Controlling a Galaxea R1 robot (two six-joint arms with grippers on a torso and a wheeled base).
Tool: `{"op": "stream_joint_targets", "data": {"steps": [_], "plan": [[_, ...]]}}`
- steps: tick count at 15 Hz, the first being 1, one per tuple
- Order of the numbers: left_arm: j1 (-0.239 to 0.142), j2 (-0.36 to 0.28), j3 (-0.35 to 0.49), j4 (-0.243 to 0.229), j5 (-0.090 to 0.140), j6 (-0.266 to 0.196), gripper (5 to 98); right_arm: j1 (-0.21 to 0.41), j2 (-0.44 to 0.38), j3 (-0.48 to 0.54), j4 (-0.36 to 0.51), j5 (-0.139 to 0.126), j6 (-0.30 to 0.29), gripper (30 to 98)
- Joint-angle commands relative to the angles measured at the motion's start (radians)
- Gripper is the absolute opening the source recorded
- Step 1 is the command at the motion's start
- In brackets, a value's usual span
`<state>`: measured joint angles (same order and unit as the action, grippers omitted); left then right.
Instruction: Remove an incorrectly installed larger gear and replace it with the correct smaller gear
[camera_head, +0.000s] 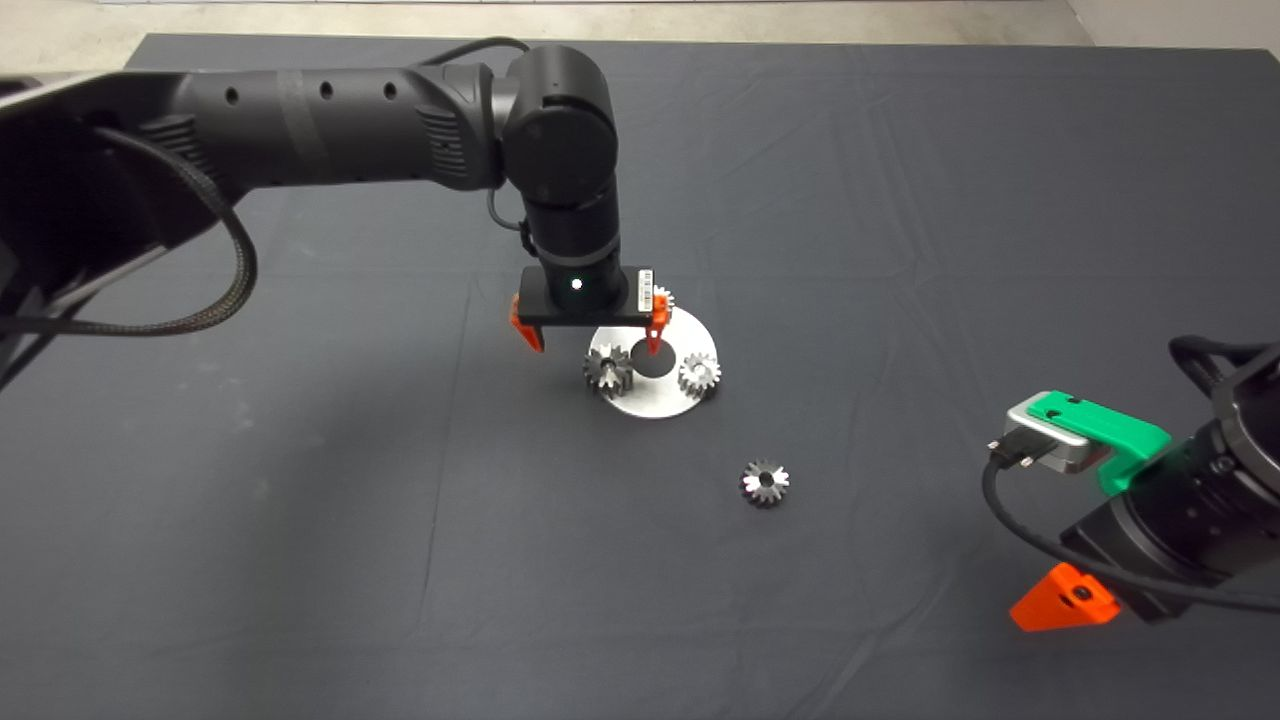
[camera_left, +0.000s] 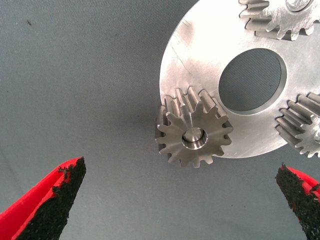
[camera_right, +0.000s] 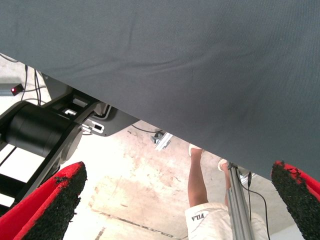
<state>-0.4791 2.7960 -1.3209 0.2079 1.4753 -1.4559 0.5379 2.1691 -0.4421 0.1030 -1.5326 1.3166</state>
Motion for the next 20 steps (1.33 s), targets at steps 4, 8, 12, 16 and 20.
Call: {"op": "stream_joint_targets", "data": {"steps": [4,8,12,16,20], "plan": [[0.047,0.035,-0.072,0.001,0.011,0.003,98.4,0.019,0.001,0.005,0.035,-0.092,0.001,97.6],[0.055,0.037,-0.087,0.002,0.010,0.010,98.4,0.019,0.001,0.005,0.035,-0.092,0.001,97.6],[0.091,0.035,-0.110,0.016,0.005,0.040,98.4,0.019,0.001,0.005,0.035,-0.092,0.001,97.6],[0.103,0.035,-0.142,0.019,0.003,0.060,98.4,0.019,-0.001,0.005,0.035,-0.092,0.001,97.6],[0.103,0.035,-0.148,0.028,0.000,0.080,98.4,0.019,-0.005,0.005,0.035,-0.092,0.001,97.6]]}}
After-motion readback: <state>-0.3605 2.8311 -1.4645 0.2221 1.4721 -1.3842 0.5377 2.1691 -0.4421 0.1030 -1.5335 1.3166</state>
